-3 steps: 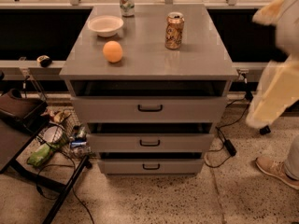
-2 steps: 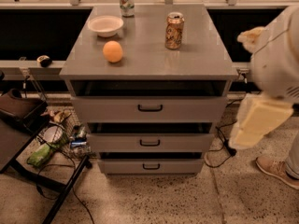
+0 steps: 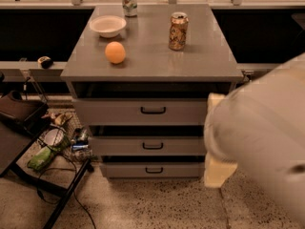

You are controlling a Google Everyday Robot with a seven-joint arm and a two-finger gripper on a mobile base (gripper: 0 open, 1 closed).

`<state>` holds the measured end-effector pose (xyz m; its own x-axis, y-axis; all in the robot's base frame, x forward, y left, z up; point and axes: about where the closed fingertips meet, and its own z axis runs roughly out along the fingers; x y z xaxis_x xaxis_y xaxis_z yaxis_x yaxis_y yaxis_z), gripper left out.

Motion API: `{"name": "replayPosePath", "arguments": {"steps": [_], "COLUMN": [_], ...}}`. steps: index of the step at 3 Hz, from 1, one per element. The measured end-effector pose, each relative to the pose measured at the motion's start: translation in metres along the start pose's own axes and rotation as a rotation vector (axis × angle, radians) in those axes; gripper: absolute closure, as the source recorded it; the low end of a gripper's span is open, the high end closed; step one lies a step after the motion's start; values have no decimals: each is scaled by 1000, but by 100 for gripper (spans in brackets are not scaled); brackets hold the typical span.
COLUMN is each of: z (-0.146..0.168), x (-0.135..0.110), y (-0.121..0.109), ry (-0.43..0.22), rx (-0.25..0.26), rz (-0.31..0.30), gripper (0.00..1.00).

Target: Open middle drawer

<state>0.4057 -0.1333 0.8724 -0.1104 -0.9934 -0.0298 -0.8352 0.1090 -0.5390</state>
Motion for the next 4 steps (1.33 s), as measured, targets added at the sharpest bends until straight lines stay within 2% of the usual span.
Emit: {"name": "replayPosePath", "arguments": {"steps": [1,2,3,4], "z": [98,169,169,208], "x": [16,39,38,28], "y": [61,90,91,89], "ry": [96,198,198,193], "rx": [-121,-174,-175,-180], "rz": [-42,-41,-41,-69], "gripper": [0,0,0,0]}}
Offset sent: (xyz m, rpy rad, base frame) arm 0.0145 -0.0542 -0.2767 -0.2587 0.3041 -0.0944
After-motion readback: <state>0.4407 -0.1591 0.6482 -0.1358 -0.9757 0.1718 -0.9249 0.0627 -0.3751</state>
